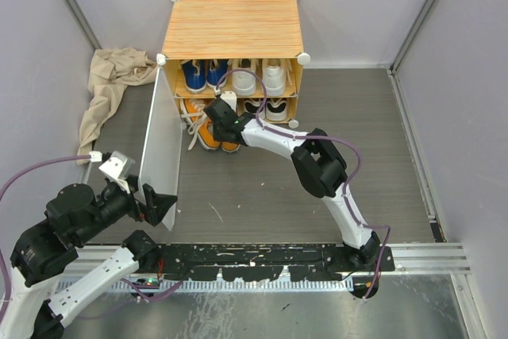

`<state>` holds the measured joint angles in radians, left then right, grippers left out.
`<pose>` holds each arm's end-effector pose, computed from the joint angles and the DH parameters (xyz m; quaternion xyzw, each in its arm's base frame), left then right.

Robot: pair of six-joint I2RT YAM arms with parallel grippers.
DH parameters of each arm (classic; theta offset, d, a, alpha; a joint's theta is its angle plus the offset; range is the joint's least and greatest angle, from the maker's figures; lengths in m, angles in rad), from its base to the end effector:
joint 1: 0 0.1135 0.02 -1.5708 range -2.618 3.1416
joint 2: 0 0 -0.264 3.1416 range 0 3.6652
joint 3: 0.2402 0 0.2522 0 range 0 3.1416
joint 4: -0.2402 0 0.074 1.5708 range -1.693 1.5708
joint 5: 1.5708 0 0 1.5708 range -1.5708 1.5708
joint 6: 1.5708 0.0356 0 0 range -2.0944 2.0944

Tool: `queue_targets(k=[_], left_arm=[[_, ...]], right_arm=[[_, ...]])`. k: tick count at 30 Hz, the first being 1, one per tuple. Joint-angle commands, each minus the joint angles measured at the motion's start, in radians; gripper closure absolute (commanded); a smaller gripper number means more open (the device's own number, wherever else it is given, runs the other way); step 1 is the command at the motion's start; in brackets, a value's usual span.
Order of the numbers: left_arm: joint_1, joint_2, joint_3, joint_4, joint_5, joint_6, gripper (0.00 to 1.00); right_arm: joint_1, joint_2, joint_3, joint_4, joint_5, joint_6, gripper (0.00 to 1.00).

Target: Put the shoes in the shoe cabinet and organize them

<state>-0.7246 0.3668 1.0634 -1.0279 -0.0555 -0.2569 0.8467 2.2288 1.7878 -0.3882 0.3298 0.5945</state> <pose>0.0212 -0.0161 0.3757 0.1729 0.7953 -0.2537 0.5227 0.3407 0.3679 0.1927 -0.0566 0.9196 0.1209 0.3695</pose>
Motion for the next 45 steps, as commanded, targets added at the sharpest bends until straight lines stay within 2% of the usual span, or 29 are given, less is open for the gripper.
queue_targets(k=[1, 3, 6, 8, 12, 16, 24, 29, 38, 42, 45], left_arm=[[-0.002, 0.017, 0.027, 0.022, -0.001, -0.017, 0.02], [-0.002, 0.023, 0.023, 0.025, 0.000, -0.017, 0.02], [-0.002, 0.031, 0.015, 0.029, 0.012, -0.019, 0.02], [-0.001, 0.031, 0.013, 0.030, 0.018, -0.023, 0.02], [-0.001, 0.023, 0.006, 0.037, 0.015, -0.028, 0.02], [-0.002, 0.024, 0.007, 0.038, 0.013, -0.025, 0.02], [-0.002, 0.008, 0.009, 0.035, 0.008, -0.028, 0.02], [-0.002, -0.002, 0.010, 0.034, -0.002, -0.033, 0.02], [-0.002, 0.003, 0.011, 0.029, -0.003, -0.036, 0.02], [-0.002, 0.006, 0.012, 0.029, -0.007, -0.037, 0.02], [-0.002, 0.007, 0.012, 0.029, -0.007, -0.038, 0.02]], right_arm=[[-0.030, -0.003, 0.172, 0.217, -0.006, 0.019, 0.99], [-0.033, 0.021, 0.198, 0.217, 0.009, 0.028, 0.98], [-0.047, 0.055, 0.225, 0.193, 0.001, 0.060, 0.68], [-0.050, 0.054, 0.213, 0.180, -0.006, 0.065, 0.52], [-0.041, -0.025, 0.076, 0.232, -0.045, 0.033, 0.45], [-0.003, -0.165, -0.069, 0.291, -0.019, -0.029, 0.37], [0.047, -0.316, -0.235, 0.240, 0.052, -0.099, 0.36], [0.049, -0.301, -0.261, 0.188, 0.083, -0.114, 0.36], [0.048, -0.220, -0.231, 0.235, 0.229, -0.187, 0.37], [0.041, -0.187, -0.229, 0.309, 0.212, -0.226, 0.41], [0.033, -0.171, -0.232, 0.338, 0.201, -0.233, 0.55]])
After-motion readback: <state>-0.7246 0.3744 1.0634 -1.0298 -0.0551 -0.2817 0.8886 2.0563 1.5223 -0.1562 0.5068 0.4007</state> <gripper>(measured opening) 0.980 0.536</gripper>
